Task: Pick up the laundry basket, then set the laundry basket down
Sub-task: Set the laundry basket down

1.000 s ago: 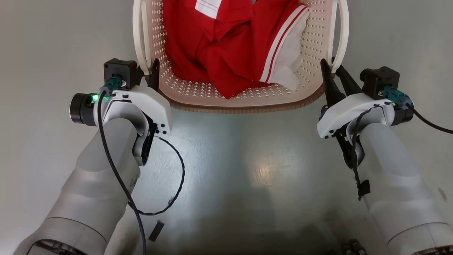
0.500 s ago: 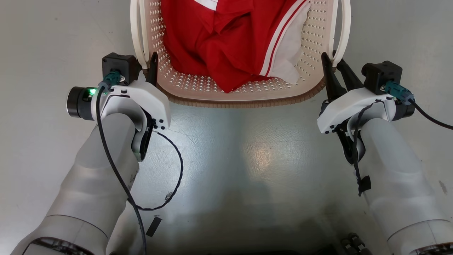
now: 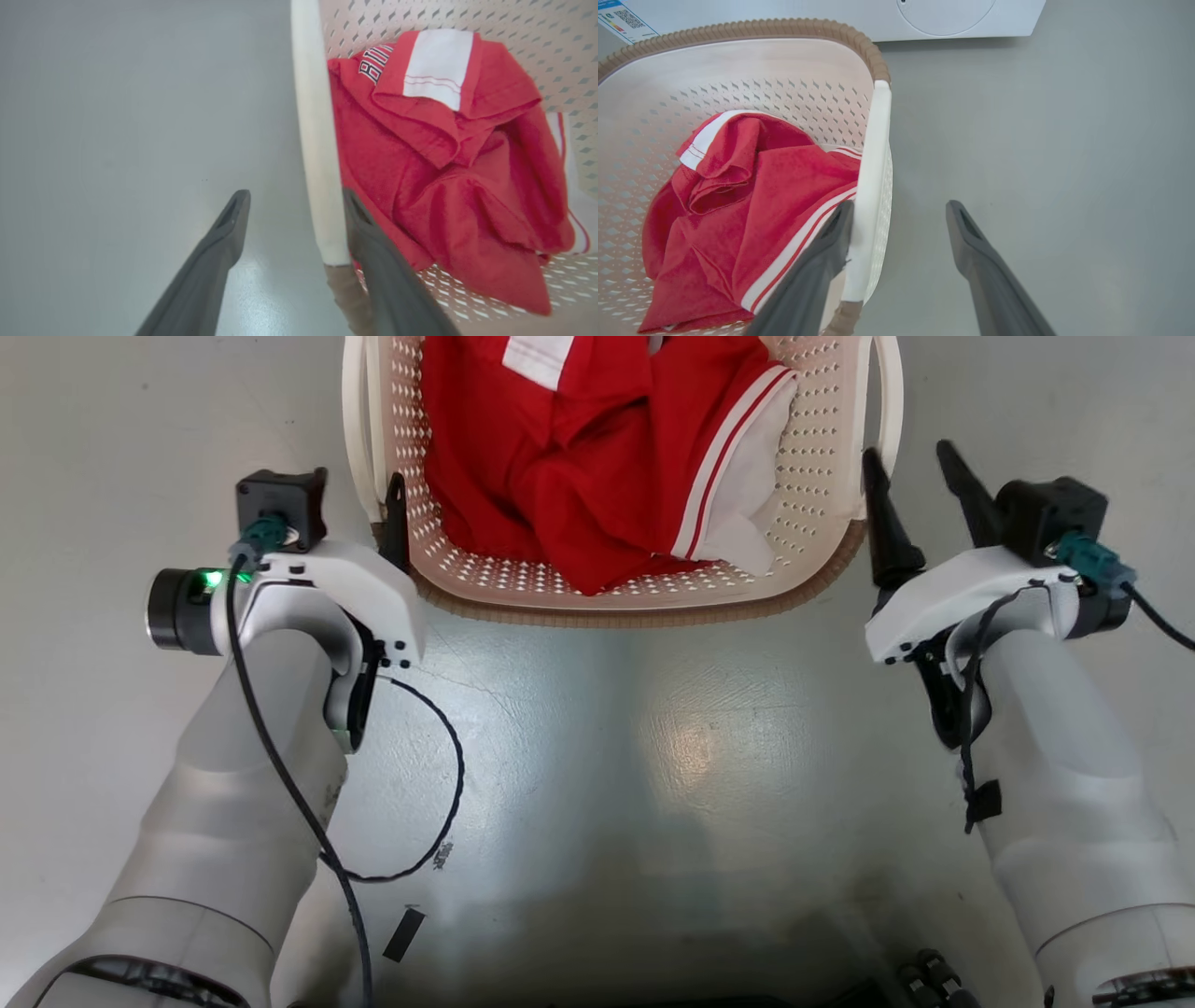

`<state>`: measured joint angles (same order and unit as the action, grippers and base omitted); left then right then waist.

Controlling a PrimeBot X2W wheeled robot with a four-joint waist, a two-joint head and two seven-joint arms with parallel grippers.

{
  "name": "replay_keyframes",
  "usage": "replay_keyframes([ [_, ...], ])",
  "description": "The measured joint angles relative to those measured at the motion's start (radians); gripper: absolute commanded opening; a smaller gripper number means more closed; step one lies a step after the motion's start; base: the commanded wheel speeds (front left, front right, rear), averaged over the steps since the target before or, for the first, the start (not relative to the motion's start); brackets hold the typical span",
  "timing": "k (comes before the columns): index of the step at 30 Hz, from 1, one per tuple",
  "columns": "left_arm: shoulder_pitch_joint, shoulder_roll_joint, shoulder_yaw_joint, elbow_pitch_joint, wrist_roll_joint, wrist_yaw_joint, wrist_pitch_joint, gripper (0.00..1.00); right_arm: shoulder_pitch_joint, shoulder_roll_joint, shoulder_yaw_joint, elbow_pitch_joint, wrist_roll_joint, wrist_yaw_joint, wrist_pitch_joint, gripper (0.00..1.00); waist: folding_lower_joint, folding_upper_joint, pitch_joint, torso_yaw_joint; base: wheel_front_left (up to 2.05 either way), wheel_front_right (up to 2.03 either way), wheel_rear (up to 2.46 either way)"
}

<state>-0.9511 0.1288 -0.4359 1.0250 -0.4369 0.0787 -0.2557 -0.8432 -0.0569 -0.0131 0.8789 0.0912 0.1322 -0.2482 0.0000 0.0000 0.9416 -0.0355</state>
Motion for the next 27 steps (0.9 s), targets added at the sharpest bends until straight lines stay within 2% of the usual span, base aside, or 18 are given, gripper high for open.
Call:
replay_keyframes([
  [7,0.0,-0.003,0.03,0.008,0.011,-0.006,0.0,1.0,0.003,0.0,-0.017,-0.019,0.002,0.0,0.0,1.0,0.0,0.0,-0.019,-0.008,0.0,0.0,0.0],
  [16,0.053,0.012,0.116,-0.118,0.035,-0.006,0.0,1.0,0.067,-0.002,0.006,-0.128,0.083,0.0,0.0,1.0,0.0,0.0,-0.101,-0.03,0.0,0.0,0.0],
  [21,0.14,0.005,0.175,-0.193,0.035,-0.05,-0.001,1.0,0.145,0.0,0.009,-0.188,0.098,0.0,0.0,1.0,0.0,0.0,-0.182,-0.045,0.0,0.0,0.0],
  [27,0.257,-0.013,0.223,-0.247,0.075,-0.072,-0.001,1.0,0.258,0.0,-0.017,-0.229,0.076,0.0,0.0,1.0,0.0,0.0,-0.308,-0.053,0.0,0.0,0.0],
])
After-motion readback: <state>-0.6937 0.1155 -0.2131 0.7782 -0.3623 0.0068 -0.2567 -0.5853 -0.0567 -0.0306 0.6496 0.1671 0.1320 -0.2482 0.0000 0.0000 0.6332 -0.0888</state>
